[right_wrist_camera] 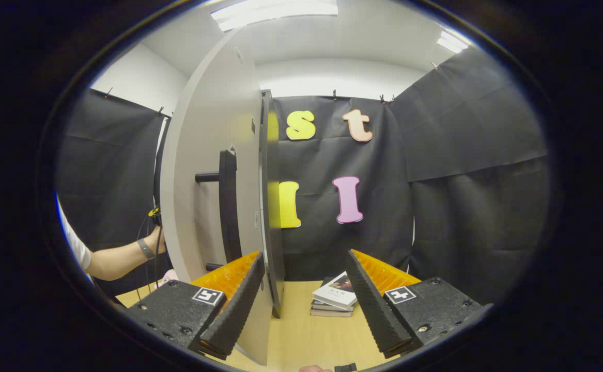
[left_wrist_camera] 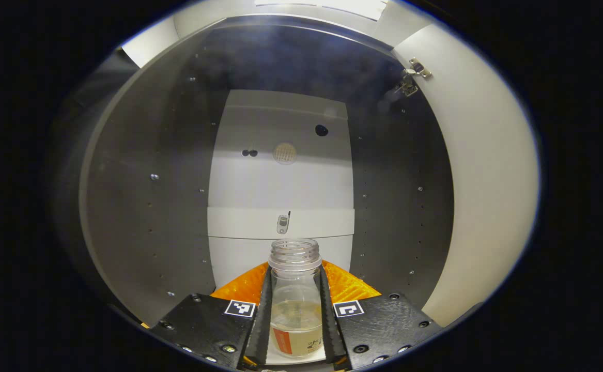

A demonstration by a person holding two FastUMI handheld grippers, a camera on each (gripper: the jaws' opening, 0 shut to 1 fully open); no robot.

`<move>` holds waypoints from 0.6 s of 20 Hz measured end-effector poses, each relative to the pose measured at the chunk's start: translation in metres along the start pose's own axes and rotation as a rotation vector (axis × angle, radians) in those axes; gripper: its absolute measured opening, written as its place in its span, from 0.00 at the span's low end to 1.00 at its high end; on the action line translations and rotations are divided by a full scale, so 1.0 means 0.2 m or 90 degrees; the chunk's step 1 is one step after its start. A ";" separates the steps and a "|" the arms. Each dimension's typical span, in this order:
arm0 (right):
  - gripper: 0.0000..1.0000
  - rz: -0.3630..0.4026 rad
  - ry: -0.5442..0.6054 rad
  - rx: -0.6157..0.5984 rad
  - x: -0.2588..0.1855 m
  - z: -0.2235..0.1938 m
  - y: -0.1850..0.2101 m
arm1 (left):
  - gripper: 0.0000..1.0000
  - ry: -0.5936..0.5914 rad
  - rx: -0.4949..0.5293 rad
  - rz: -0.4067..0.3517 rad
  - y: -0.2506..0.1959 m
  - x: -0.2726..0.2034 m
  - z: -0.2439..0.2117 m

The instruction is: Open the cabinet door with the right hand, grasp the bottle in the cabinet with the left hand and place it on the coaster, then close the cabinet door with the right hand.

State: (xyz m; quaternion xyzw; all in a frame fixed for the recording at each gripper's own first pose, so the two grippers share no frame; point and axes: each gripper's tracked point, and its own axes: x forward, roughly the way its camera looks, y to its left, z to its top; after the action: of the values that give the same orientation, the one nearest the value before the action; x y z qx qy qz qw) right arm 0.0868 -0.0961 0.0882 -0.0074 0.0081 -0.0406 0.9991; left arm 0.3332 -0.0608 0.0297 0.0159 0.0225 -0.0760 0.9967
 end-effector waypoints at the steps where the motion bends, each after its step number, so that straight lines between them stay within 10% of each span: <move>1: 0.99 -0.001 0.000 0.000 0.00 0.00 0.00 | 0.40 -0.002 0.002 0.004 0.01 -0.04 0.02; 12: 0.99 -0.010 -0.002 -0.013 0.00 0.01 0.00 | 0.40 -0.012 0.003 0.059 0.19 -0.65 -0.04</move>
State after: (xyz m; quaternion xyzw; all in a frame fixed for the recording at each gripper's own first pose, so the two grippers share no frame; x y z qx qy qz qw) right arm 0.0860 -0.0959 0.0893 -0.0174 0.0071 -0.0483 0.9987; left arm 0.2098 -0.0029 0.0283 0.0185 0.0125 -0.0302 0.9993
